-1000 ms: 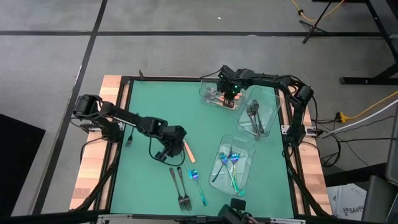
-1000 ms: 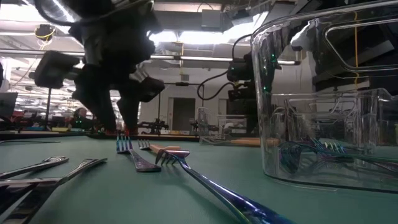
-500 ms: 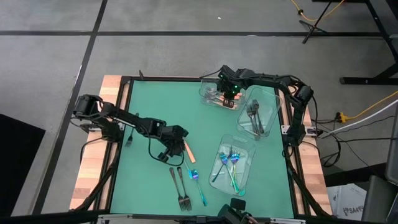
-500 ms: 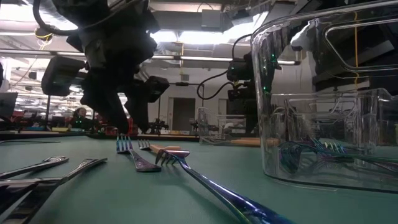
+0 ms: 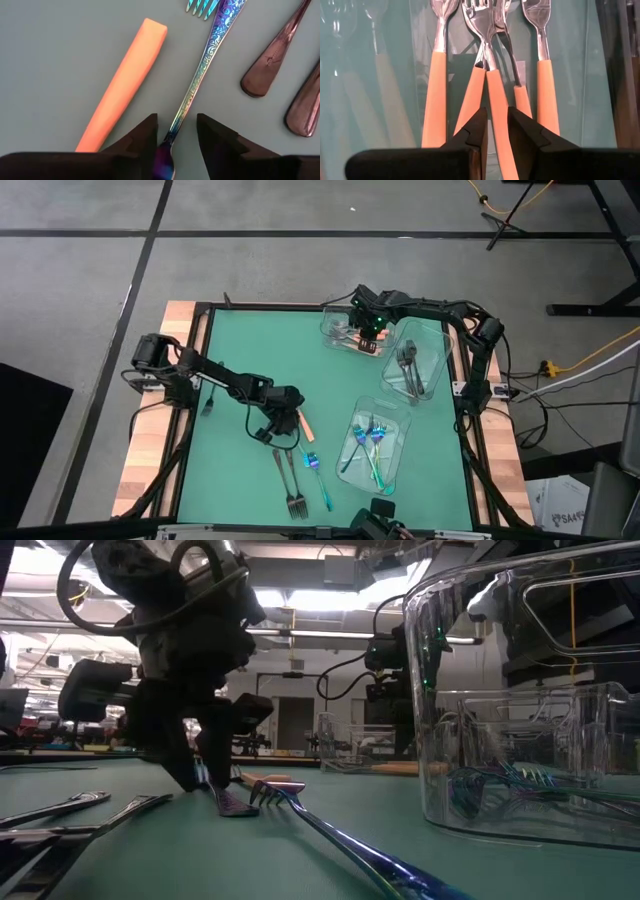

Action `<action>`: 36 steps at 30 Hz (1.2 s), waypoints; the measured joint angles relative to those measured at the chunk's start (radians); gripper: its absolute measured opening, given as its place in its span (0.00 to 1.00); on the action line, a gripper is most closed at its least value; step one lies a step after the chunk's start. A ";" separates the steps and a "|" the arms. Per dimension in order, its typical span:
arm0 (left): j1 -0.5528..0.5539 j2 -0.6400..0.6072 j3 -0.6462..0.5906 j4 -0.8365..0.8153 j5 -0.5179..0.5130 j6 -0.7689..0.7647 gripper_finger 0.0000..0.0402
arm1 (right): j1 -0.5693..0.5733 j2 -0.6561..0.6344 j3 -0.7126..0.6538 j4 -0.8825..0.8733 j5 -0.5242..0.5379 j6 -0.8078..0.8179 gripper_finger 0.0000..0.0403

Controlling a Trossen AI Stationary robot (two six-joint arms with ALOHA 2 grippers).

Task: Sort silverware by color (type)
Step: Put the blue fork into the bottom transparent bin

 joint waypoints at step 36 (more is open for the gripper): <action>-0.034 -0.088 -0.005 -0.008 -0.029 -0.013 0.03 | 0.180 -0.014 0.446 -0.602 0.000 0.000 0.15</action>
